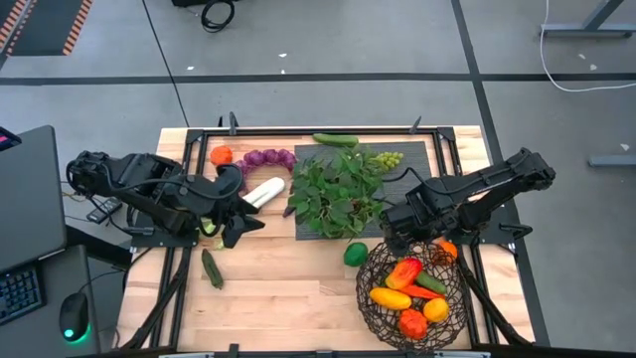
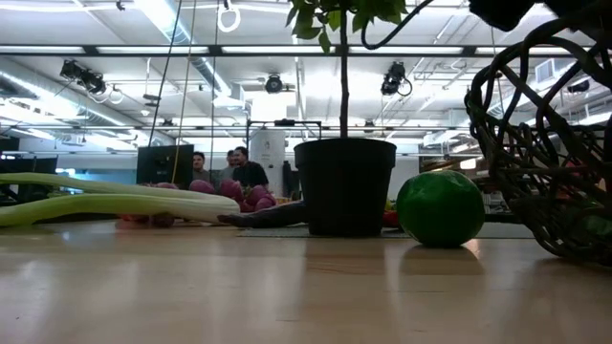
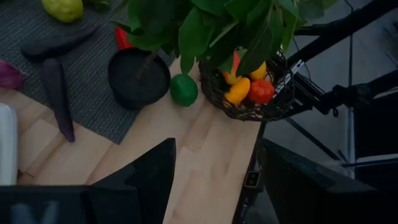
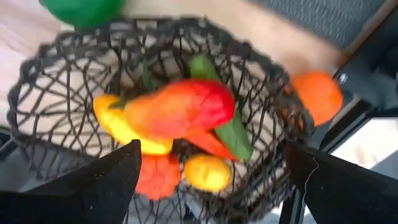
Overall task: Build produce basket
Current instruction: Put the green grapes into the brown wire basket
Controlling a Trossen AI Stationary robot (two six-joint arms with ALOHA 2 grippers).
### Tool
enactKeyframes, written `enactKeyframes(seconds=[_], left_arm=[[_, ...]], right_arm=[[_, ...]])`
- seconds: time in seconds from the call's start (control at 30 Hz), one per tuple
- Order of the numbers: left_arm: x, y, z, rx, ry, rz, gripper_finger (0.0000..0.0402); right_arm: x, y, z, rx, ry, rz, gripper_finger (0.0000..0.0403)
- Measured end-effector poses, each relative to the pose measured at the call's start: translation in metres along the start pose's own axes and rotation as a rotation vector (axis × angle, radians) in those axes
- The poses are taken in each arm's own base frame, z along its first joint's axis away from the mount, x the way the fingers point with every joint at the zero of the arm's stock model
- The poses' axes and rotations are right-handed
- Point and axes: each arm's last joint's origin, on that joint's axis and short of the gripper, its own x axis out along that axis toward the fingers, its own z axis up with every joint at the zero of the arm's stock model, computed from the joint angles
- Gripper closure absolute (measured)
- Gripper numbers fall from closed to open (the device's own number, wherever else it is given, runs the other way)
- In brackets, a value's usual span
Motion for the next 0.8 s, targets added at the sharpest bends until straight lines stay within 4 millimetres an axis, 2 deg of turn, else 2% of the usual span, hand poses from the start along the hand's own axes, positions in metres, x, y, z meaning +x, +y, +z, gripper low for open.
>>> enactKeyframes(seconds=[0.13,0.3,0.47,0.6,0.7,0.8], left_arm=[[0.0,0.0,0.0,-0.01,0.006,-0.005,0.017],[0.0,0.001,0.001,-0.03,-0.008,0.007,0.017],[0.002,0.005,0.006,-0.079,-0.032,0.031,0.017],[0.002,0.008,0.009,-0.113,-0.041,0.041,0.017],[0.003,0.009,0.01,-0.152,-0.046,0.045,0.017],[0.003,0.009,0.01,-0.204,-0.053,0.048,0.017]], right_arm=[[-0.002,-0.005,0.007,0.016,-0.114,-0.035,0.001],[-0.009,-0.018,0.027,0.112,-0.231,-0.12,0.0015],[-0.01,-0.027,0.054,0.084,-0.243,-0.146,0.0022],[-0.012,-0.032,0.064,0.024,-0.249,-0.161,0.0026],[-0.015,-0.036,0.07,0.007,-0.315,-0.188,0.0029],[-0.018,-0.044,0.085,0.033,-0.377,-0.227,0.0034]])
